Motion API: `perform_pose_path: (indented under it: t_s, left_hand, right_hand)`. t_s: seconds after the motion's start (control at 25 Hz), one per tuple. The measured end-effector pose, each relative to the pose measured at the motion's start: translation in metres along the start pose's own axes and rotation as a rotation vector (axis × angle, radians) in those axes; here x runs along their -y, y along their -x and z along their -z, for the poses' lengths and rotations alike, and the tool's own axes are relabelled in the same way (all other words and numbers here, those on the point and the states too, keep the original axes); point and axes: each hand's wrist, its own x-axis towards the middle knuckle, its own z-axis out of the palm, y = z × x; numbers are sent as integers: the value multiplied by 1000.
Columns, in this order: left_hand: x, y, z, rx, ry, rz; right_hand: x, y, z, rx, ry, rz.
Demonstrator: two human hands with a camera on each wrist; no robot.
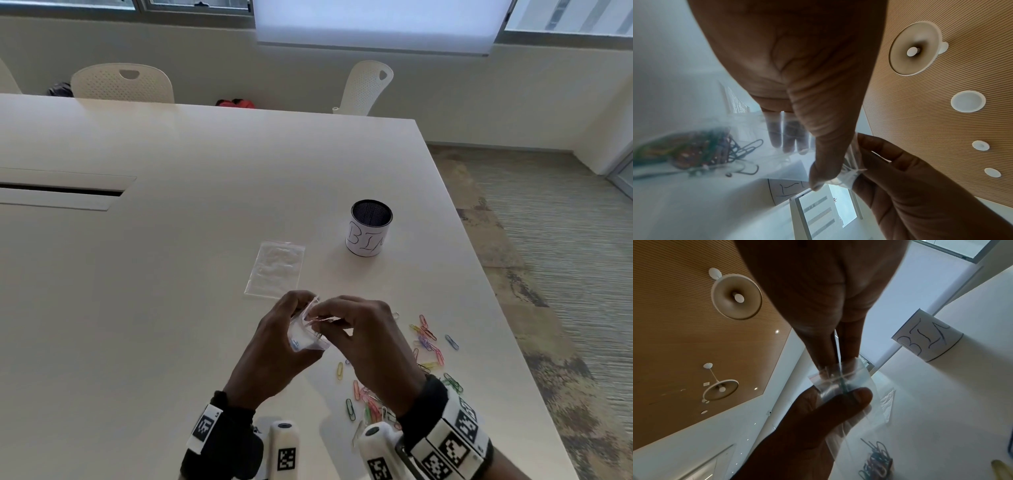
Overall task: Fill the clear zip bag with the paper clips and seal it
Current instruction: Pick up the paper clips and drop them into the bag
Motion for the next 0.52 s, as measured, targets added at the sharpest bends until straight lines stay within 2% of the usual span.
perform_pose_path:
  t_s: [0.24, 0.44, 0.52]
  left_hand:
    - [2, 0, -4, 26, -29, -9]
    - [4, -1, -6, 32, -34, -20]
    - [4, -1, -6, 38, -24, -16]
  right_hand:
    - [-2, 0, 19, -77, 28, 1]
    - [-34, 10, 51, -104, 158, -178]
    - [-52, 18, 69, -63, 268, -284]
